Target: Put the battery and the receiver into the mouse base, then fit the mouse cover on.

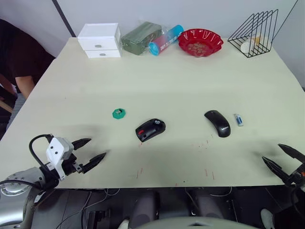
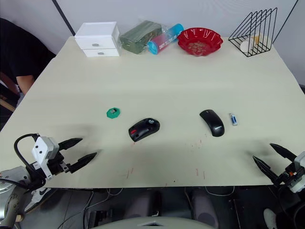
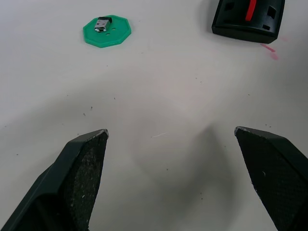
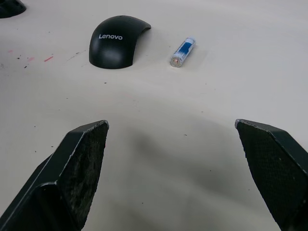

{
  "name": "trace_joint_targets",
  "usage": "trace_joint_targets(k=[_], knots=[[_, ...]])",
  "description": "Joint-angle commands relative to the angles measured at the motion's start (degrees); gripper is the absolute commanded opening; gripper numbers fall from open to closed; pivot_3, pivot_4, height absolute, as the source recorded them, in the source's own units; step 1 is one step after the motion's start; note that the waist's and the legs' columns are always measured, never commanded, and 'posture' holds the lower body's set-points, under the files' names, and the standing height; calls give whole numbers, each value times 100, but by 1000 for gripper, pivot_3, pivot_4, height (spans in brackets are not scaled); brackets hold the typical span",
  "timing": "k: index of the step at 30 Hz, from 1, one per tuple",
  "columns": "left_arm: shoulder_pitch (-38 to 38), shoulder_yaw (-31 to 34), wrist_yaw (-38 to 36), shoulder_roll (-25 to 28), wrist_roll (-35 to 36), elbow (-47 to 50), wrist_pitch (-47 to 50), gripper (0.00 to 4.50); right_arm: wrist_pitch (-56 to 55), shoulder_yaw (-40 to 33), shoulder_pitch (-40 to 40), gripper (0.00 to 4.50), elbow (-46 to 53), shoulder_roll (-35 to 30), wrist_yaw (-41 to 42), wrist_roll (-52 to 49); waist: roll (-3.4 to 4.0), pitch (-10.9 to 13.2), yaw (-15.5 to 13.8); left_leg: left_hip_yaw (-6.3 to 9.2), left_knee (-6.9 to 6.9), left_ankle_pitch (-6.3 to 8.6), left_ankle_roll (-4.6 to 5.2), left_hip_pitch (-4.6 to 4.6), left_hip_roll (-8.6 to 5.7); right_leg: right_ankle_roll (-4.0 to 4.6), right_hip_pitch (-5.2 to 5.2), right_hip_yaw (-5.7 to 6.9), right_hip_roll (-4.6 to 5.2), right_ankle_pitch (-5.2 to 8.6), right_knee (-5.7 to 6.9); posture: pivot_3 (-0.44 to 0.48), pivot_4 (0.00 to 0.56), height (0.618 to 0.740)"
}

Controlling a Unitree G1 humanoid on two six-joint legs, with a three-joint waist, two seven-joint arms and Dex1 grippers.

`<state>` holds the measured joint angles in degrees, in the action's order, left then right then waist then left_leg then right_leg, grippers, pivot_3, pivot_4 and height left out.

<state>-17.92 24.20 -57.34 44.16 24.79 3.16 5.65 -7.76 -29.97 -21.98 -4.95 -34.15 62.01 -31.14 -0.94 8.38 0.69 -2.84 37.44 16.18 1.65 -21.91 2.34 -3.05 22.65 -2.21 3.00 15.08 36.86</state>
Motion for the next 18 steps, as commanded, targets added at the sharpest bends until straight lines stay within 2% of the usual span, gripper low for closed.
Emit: trace_joint_targets(k=[1,18], knots=[[19,223,-27,61,23,-9,-112,4500,88,-64,-40,4445,292,-39,-68,-91,0,0,0,0,0,0,0,0,0,0,0,0,0,0,0,0,150,740],[9,177,79,-13,-53,77,-235,4500,384,1,48,4445,653,-112,-204,37,-2,-1,0,-1,4,0,0,3,-2,-1,0,-3,-4,-1,9,0,150,740]])
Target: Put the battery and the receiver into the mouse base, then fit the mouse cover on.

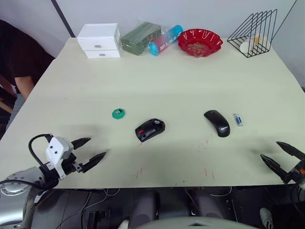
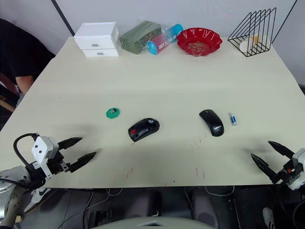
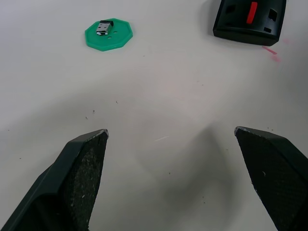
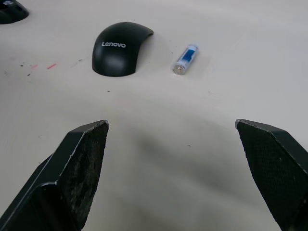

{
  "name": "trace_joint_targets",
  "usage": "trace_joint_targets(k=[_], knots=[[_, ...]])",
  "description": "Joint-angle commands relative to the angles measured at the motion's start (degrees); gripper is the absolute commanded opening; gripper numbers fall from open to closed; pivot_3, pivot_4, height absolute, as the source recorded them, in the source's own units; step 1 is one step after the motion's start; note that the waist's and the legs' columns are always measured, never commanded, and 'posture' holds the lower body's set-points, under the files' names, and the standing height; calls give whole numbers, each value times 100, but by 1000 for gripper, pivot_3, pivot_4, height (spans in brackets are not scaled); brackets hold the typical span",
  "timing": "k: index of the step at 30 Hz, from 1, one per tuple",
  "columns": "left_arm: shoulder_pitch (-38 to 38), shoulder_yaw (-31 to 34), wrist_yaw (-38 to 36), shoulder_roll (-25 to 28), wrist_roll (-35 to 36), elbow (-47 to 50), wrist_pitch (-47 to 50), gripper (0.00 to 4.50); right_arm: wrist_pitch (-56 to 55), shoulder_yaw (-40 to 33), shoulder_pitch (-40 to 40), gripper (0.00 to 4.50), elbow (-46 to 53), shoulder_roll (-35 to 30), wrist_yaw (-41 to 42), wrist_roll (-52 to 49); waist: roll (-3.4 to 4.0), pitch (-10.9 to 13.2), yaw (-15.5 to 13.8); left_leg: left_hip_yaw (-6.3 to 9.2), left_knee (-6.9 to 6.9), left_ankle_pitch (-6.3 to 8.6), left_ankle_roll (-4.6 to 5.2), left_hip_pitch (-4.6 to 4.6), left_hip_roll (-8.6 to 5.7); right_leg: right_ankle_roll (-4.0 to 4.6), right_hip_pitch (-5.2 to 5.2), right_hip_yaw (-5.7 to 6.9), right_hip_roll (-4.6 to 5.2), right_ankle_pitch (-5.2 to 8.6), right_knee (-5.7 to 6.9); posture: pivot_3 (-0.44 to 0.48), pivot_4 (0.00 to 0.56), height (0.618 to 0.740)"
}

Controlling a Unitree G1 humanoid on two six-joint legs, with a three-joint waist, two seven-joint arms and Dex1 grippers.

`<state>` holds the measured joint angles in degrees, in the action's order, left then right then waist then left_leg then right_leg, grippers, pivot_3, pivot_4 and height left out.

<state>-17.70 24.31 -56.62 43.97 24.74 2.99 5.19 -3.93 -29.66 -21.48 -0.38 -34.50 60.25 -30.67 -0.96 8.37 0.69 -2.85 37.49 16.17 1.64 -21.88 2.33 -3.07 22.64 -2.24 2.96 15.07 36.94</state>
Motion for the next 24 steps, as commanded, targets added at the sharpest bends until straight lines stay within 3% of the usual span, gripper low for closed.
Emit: trace_joint_targets(k=[1,7,14,24], knots=[[-7,157,4,6,-72,90,-248,4500,12,-14,3,4445,202,-79,-31,2,-1,0,0,0,1,0,0,0,-1,0,0,0,0,0,0,0,150,740],[263,-38,-207,160,-51,256,-194,4500,23,217,70,4445,418,-103,544,-310,-2,0,-8,2,5,0,0,0,-4,0,-1,1,-4,0,5,0,150,740],[930,-446,-976,519,89,221,-56,4500,246,375,328,4445,521,-284,1545,-928,-4,3,-5,1,30,0,0,-1,-3,-1,-2,-1,-11,-1,24,0,150,740],[2028,-1337,-1004,444,-21,425,452,4500,198,462,577,4445,533,-270,2001,-1049,-10,13,-4,4,93,0,0,1,-2,-1,-2,-7,-18,0,92,0,150,740]])
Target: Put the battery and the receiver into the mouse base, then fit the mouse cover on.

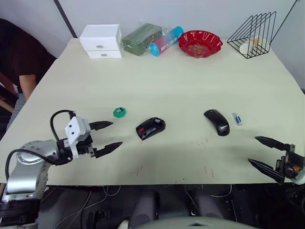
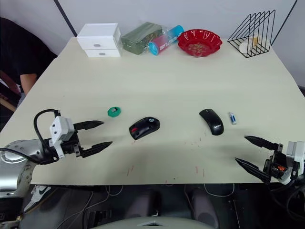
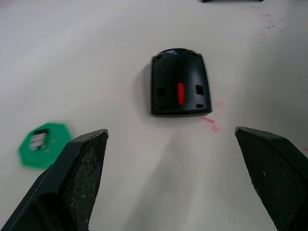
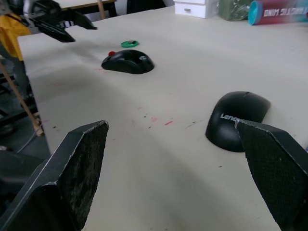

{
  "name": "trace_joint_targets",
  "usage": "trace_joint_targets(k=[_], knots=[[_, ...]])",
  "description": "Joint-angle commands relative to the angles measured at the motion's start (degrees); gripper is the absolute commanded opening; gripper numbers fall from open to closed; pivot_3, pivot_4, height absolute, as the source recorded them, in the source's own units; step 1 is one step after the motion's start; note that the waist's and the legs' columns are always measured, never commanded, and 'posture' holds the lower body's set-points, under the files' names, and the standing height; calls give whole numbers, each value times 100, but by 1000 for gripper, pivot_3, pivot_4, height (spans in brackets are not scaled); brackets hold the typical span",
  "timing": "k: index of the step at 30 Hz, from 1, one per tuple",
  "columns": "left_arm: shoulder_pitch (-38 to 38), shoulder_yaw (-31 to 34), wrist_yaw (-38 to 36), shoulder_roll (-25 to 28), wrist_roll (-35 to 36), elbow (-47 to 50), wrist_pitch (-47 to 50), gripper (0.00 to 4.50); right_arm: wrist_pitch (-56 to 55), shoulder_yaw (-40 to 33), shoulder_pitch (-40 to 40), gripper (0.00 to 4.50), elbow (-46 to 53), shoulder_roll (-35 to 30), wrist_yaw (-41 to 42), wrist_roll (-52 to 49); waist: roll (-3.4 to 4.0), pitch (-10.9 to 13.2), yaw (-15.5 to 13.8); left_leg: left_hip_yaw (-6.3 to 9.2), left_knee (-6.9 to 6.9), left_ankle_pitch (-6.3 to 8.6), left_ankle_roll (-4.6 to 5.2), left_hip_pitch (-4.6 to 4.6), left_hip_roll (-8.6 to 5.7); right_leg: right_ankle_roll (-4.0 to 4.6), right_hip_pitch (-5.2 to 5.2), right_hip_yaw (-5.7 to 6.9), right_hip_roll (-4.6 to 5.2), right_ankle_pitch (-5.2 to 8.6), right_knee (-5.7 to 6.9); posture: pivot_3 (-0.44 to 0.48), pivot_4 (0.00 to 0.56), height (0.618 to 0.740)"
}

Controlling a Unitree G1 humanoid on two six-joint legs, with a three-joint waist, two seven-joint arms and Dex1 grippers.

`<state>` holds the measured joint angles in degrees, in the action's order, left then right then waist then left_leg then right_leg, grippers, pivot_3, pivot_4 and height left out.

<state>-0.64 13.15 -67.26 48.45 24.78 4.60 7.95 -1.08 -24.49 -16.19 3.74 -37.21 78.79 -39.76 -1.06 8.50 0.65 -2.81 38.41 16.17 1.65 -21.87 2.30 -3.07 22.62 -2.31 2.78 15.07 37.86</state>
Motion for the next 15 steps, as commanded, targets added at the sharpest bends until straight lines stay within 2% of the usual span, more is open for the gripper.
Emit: trace_joint_targets(k=[1,6,15], knots=[[524,-411,100,-39,-103,268,251,4500,-130,-54,70,4445,124,27,178,-149,-1,1,1,0,0,0,0,0,0,0,0,0,0,0,0,0,150,740],[1111,-810,321,-207,-281,163,507,4500,-351,-61,141,4445,38,125,254,-51,-4,3,-21,5,9,-1,0,-3,-2,-2,-3,-3,-8,-1,2,0,150,740],[1658,-1379,481,-471,-596,-81,782,4500,-981,-104,143,4445,-100,342,409,16,-4,6,-8,9,8,0,0,-8,-2,-4,2,-2,-11,-2,4,0,150,740]])
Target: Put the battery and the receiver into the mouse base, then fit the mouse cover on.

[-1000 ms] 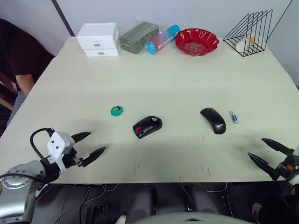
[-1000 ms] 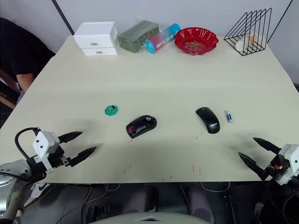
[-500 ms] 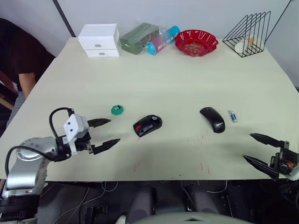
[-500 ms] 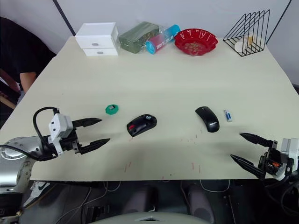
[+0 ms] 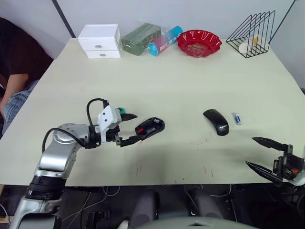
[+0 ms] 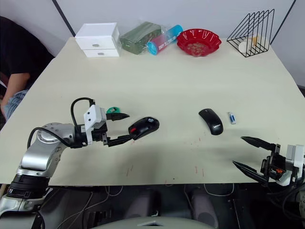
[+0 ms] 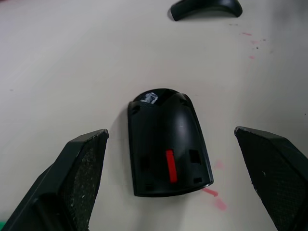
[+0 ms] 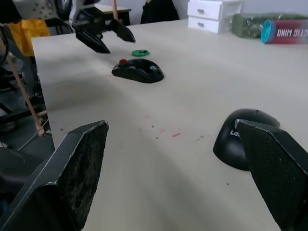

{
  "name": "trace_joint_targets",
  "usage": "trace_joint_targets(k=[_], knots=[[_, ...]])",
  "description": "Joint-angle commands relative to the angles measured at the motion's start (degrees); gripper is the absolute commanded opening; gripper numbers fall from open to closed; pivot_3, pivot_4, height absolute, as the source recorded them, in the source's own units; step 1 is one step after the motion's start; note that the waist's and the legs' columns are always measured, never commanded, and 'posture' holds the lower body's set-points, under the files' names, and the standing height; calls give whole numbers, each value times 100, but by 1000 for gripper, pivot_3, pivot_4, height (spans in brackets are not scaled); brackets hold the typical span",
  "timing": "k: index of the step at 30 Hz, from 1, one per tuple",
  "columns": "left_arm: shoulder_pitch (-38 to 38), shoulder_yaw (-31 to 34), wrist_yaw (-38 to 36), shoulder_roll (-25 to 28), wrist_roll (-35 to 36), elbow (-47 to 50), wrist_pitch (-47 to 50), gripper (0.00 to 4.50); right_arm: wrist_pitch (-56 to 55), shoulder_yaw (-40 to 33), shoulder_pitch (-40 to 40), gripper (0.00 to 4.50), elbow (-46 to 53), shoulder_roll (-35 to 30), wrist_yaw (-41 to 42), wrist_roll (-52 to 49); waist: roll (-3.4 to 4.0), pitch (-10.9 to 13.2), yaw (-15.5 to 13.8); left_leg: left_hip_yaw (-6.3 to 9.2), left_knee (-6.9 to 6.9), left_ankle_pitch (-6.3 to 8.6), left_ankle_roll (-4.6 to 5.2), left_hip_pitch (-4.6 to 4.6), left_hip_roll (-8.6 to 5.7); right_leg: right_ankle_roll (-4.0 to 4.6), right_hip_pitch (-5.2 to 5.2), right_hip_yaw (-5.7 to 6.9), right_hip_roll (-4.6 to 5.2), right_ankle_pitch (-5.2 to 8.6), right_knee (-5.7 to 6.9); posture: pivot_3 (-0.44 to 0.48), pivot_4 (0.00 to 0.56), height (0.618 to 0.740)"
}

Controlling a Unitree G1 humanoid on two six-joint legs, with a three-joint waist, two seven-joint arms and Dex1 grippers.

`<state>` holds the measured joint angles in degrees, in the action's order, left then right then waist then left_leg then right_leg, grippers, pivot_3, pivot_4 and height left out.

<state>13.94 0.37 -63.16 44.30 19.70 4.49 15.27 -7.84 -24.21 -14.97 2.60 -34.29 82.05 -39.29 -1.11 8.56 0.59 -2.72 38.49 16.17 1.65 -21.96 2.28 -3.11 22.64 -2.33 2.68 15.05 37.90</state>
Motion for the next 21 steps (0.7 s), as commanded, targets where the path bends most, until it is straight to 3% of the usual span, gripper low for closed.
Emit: trace_joint_targets(k=[1,12,21], knots=[[269,-161,81,-94,-136,-129,53,4500,-341,-122,30,4445,-1,62,97,-36,1,1,-3,0,1,0,0,0,0,-1,-1,-1,-1,0,-1,0,150,740],[1033,-805,352,-720,-789,-958,-49,4500,-588,-49,48,4445,-219,124,192,-28,0,1,-18,-1,4,0,0,-2,-3,-4,-1,-5,-3,-2,0,0,150,740],[1033,-973,346,-959,-902,-980,-31,4500,-669,-92,-60,4445,-228,128,176,-49,0,1,3,0,4,0,0,-1,-3,-5,0,-7,-2,-3,1,0,150,740]])
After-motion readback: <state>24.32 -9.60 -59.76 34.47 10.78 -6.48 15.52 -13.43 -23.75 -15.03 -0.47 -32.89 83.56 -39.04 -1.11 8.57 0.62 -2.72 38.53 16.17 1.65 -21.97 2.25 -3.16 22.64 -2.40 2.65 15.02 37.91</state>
